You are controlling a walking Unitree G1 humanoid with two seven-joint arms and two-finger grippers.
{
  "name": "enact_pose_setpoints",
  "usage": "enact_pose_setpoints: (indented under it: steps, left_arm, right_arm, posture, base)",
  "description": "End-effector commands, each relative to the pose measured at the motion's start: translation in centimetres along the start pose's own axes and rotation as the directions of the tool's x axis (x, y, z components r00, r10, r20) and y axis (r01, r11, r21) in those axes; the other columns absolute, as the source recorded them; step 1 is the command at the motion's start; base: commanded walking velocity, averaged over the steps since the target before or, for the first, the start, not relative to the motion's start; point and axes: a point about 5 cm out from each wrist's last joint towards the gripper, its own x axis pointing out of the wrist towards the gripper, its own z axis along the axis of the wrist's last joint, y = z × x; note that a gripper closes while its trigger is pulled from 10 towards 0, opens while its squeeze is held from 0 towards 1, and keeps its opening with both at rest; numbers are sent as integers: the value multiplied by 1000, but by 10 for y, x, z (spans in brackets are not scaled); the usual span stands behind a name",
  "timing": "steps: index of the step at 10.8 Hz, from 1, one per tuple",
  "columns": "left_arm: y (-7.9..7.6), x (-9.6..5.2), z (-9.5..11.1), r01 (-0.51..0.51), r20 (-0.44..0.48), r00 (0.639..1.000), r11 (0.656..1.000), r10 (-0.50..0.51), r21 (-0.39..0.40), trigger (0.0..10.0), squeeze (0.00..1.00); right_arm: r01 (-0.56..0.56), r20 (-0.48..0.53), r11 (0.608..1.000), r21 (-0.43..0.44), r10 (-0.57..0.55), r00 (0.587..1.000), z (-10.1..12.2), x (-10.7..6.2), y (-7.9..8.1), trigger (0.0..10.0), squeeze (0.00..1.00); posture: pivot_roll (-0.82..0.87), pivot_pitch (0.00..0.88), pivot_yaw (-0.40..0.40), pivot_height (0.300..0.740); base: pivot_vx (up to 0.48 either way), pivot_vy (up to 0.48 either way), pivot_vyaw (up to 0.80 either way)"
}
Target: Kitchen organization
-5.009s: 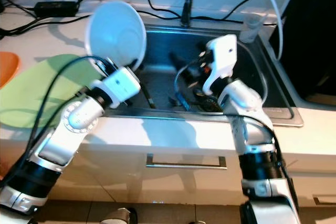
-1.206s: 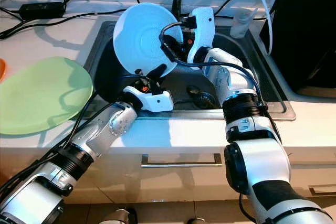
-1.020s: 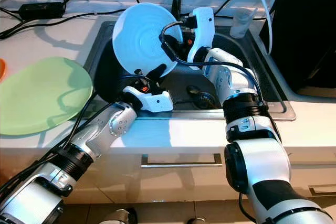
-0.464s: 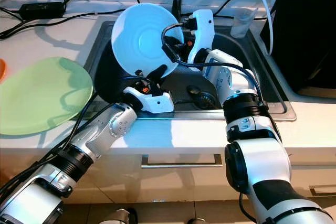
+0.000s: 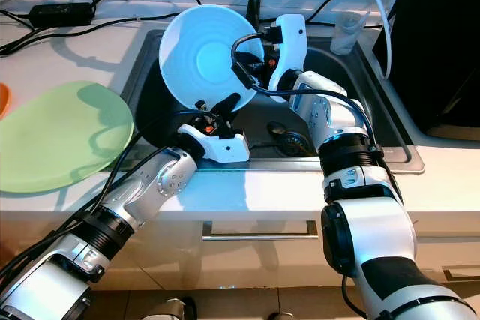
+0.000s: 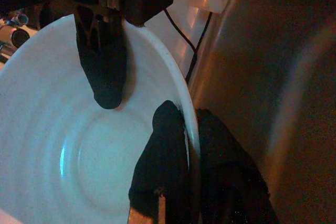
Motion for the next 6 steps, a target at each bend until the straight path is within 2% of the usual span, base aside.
enact_pose_setpoints:
  steps: [1,2,3,4,5,6]
  left_arm:
    - [-7,0,26,-25,118,992,998,32,-58,5882,0]
    - [-7,0,26,-31,117,992,998,37,-55,8588,0]
    - [-7,1,25,-32,116,993,998,38,-55,9333,0]
    - [-7,1,25,-33,113,993,998,39,-56,10000,0]
    - [-7,1,25,-34,110,993,998,40,-57,10000,0]
    - [-7,0,24,-33,104,994,997,40,-68,10000,0]
  right_arm:
    - [52,-60,999,0,-52,997,-12,-5,-11,10000,0]
    - [52,-59,999,0,-52,997,-12,-5,-11,10000,0]
    - [53,-52,999,5,-53,997,-12,-6,-12,0,0]
    - [51,-51,999,5,-51,997,-11,-6,-11,0,0]
    - [51,-51,999,4,-51,997,-11,-6,-11,1020,0]
    - [56,-54,998,0,-56,997,-11,-6,-11,10000,0]
  posture:
    - [7,111,-57,740]
    - [7,111,-56,740]
    - [7,111,-58,740]
    - [7,112,-58,740]
    - [8,112,-58,740]
    - [8,112,-58,740]
  base:
    - [0,0,0]
    - [0,0,0]
    - [0,0,0]
    - [0,0,0]
    - [0,0,0]
    - [0,0,0]
